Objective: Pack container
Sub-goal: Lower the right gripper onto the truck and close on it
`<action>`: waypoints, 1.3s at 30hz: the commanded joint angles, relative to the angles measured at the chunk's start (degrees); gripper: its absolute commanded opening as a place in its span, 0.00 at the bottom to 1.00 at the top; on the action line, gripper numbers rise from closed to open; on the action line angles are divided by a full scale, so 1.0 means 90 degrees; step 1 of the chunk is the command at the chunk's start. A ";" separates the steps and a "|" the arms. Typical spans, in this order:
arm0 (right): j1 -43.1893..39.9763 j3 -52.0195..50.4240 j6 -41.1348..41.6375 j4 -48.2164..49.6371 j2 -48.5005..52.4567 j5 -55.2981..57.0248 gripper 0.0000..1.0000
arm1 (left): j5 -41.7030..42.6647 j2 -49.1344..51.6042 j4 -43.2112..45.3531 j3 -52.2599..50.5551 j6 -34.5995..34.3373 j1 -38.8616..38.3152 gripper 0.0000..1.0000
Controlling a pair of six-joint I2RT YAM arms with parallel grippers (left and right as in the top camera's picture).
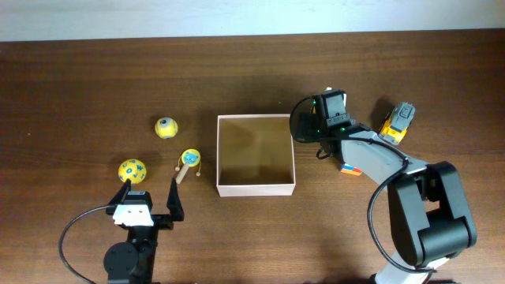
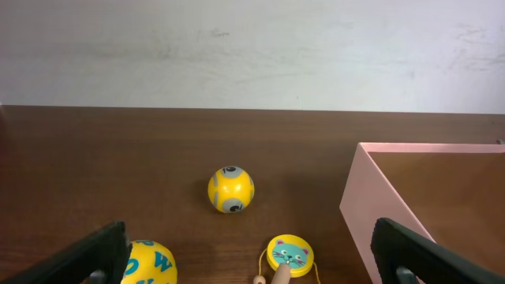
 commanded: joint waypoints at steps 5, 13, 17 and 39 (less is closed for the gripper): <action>-0.0053 0.0568 -0.0002 -0.0272 0.0056 0.0124 0.99 | 0.0090 -0.0044 0.0010 -0.0046 0.0100 0.0032 0.99; -0.0257 0.0993 -0.0112 -0.0503 0.0066 0.0129 0.99 | 0.0090 -0.0044 0.0010 -0.0046 0.0100 0.0032 0.99; -0.0410 0.0993 -0.0112 -0.0549 0.0112 0.0124 0.99 | 0.0090 -0.0044 0.0010 -0.0046 0.0100 0.0032 0.99; -0.0495 0.0993 -0.0287 -0.0532 0.0539 -0.0206 1.00 | 0.0090 -0.0044 0.0010 -0.0046 0.0100 0.0032 0.99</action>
